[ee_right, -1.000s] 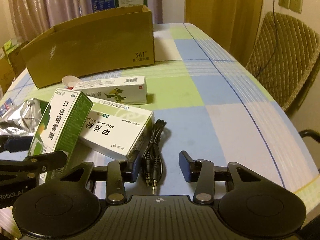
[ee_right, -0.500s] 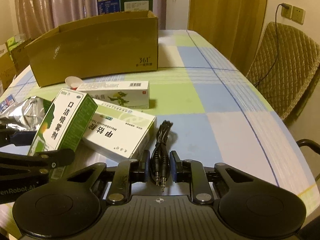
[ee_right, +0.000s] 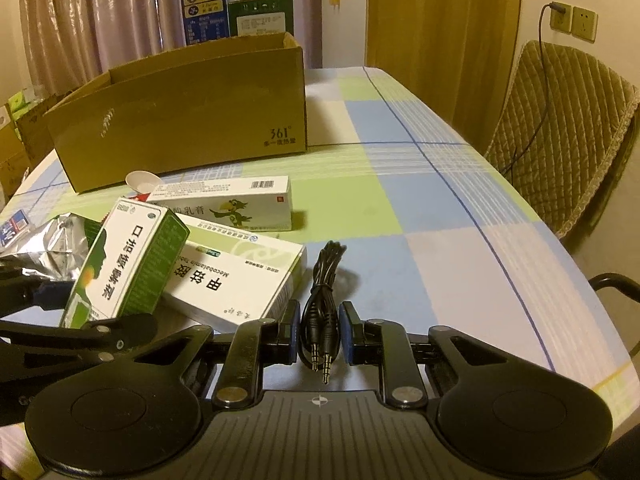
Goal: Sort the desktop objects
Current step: 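Carry the spray box and cable over the box and open the left tool, then open the right tool to drop the black cable into the box, then move both tools back to the table toward the foil bag and white medicine box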
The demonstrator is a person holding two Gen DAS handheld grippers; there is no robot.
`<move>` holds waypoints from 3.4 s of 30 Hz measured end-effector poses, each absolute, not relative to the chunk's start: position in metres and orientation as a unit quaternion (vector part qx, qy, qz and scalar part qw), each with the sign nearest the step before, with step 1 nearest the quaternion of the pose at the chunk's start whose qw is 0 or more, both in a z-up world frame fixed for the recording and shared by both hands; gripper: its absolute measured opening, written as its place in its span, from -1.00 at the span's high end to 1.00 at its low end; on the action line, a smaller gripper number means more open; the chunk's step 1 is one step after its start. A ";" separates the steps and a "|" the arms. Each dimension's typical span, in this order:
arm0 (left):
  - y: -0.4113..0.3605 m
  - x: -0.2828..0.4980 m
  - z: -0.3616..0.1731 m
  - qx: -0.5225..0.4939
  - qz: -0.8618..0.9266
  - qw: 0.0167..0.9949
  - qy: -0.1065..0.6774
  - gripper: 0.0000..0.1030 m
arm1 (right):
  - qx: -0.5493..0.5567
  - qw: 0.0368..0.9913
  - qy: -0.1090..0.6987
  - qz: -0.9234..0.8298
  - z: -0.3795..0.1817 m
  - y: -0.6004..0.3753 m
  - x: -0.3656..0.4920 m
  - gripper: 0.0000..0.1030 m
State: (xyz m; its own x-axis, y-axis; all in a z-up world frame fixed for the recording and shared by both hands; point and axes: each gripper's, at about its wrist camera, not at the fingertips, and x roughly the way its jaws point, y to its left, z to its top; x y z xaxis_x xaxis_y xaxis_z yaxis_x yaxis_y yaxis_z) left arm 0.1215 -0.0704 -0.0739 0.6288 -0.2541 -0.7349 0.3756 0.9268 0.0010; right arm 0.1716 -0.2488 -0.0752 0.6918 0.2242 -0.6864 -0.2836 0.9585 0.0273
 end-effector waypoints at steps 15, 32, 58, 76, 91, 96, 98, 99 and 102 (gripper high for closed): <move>-0.054 0.125 -0.028 0.040 -0.158 0.915 0.370 0.03 | -0.043 0.931 0.326 0.157 -0.038 -0.247 0.166 0.67; -0.010 0.242 0.066 0.040 -0.095 0.946 0.306 0.03 | -0.054 0.936 0.256 0.236 0.050 -0.169 0.262 0.67; 0.035 0.362 0.026 0.017 -0.069 0.943 0.325 -0.27 | -0.079 0.918 0.280 0.270 0.005 -0.093 0.380 0.67; 0.076 0.269 0.045 -0.021 -0.036 0.954 0.298 -0.27 | -0.061 0.932 0.235 0.268 0.030 -0.111 0.349 -0.56; 0.073 0.130 0.037 -0.024 -0.023 0.944 0.328 -0.60 | 0.021 0.927 0.296 0.228 0.017 -0.213 0.219 -0.95; 0.061 0.094 0.030 -0.015 -0.035 0.942 0.334 -0.69 | 0.029 0.924 0.308 0.225 0.016 -0.231 0.186 -0.96; 0.055 0.082 0.026 -0.011 -0.043 0.941 0.336 -0.72 | 0.024 0.922 0.316 0.224 0.014 -0.236 0.175 -0.96; 0.053 0.077 0.025 -0.010 -0.049 0.940 0.337 -0.73 | 0.021 0.920 0.320 0.225 0.012 -0.238 0.170 -0.96; 0.045 0.063 0.021 0.000 -0.062 0.937 0.344 -0.74 | 0.019 0.916 0.322 0.237 0.012 -0.240 0.161 -0.96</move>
State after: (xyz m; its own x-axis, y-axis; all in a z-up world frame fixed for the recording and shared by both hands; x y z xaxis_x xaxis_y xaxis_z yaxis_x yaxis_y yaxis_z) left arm 0.0626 0.0453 0.0208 0.7563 -0.1157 -0.6439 0.1151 0.9924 -0.0431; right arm 0.1605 -0.2399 0.0118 0.6804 0.4466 -0.5810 -0.4228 0.8868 0.1866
